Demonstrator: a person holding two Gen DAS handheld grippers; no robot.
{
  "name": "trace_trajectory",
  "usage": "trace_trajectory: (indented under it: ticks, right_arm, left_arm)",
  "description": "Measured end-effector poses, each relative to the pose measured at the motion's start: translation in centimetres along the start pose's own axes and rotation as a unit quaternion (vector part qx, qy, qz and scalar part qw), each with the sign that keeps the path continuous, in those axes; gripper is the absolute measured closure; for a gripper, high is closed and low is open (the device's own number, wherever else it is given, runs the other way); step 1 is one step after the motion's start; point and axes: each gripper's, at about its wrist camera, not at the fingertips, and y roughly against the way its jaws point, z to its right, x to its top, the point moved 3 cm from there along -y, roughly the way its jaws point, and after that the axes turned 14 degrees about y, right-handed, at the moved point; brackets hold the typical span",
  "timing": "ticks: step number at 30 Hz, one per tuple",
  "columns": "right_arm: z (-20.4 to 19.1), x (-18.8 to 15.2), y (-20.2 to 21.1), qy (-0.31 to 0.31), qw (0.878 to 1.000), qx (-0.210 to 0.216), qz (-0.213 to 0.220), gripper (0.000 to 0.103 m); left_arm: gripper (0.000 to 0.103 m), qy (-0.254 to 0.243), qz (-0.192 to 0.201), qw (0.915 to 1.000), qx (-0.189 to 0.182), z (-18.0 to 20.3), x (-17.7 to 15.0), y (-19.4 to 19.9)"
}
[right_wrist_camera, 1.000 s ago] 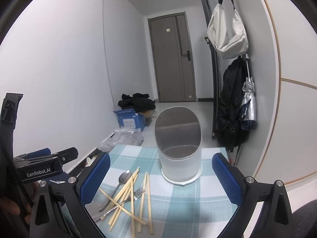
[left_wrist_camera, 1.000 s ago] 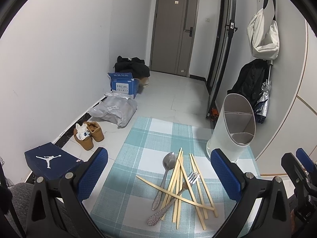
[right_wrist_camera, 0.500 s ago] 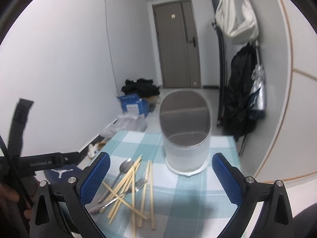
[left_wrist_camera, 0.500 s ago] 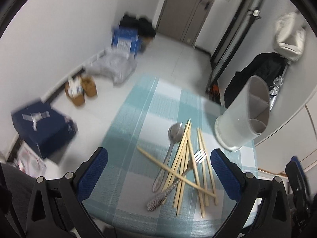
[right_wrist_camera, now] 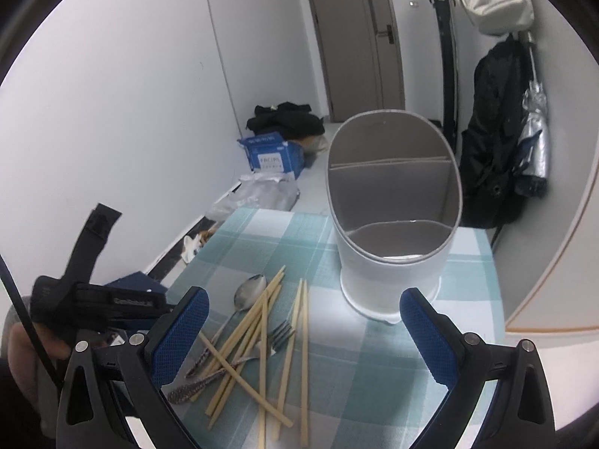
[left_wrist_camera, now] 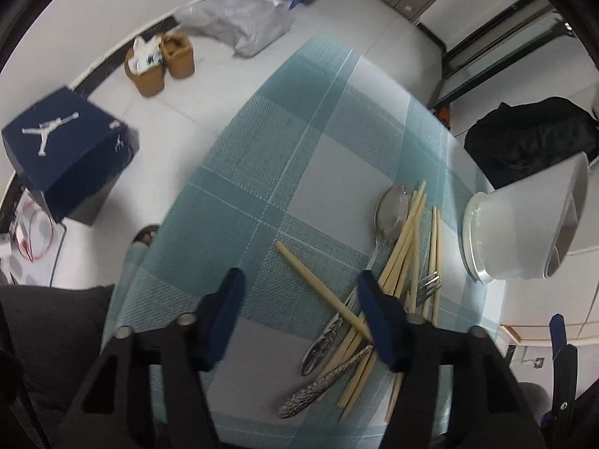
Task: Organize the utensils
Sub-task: 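Lower the left tool and grasp one wooden chopstick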
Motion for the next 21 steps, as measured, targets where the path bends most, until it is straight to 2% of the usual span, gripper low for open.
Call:
trace_trajectory:
  ticks: [2,4,5,7,8,9,10,12,16,21]
  right_arm:
    - [0.3,0.1,-0.5,-0.007,1.000,0.006,-0.007,0.000]
    - [0.7,0.2,-1.0,-0.019,1.000,0.013,-0.016,0.001]
    - [0.9,0.2,-1.2,-0.024,0.999,0.017,-0.019,0.001]
    - [1.2,0.2,-1.5,-0.035,0.999,0.023,-0.025,0.001]
    - [1.3,0.2,-1.6,-0.038,0.999,0.023,-0.027,0.002]
    - [1.4,0.1,-1.6,-0.042,0.998,0.026,-0.030,0.002]
    - [1.4,0.2,-1.6,-0.045,0.998,0.028,-0.032,0.002]
    - [1.5,0.0,-1.6,-0.048,0.998,0.031,-0.036,0.002]
    - [1.5,-0.5,-1.5,-0.048,0.997,0.032,-0.048,0.005]
    - [1.3,-1.6,-1.7,-0.040,0.996,0.043,-0.068,0.012]
  left_arm:
    - [0.064,0.007,-0.005,0.9999,0.015,0.3,0.1,-0.4]
    - [0.067,0.010,0.002,0.9995,0.030,0.8,0.1,-0.5]
    - [0.075,0.010,0.004,0.9993,0.036,1.2,0.1,-0.6]
    - [0.084,0.010,0.011,0.9984,0.055,1.8,-0.1,-0.6]
    - [0.094,0.014,0.010,0.9982,0.057,2.1,-0.2,-0.7]
    - [0.096,0.017,0.004,0.9981,0.060,2.3,-0.3,-1.1]
    - [0.098,0.019,0.018,0.9972,0.070,2.6,-0.3,-0.9]
    - [0.101,0.018,0.021,0.9969,0.073,3.0,-0.5,-1.0]
    - [0.102,0.016,0.038,0.9961,0.077,3.7,-0.8,-0.8]
    - [0.102,0.016,0.064,0.9968,0.044,3.9,0.1,-0.1]
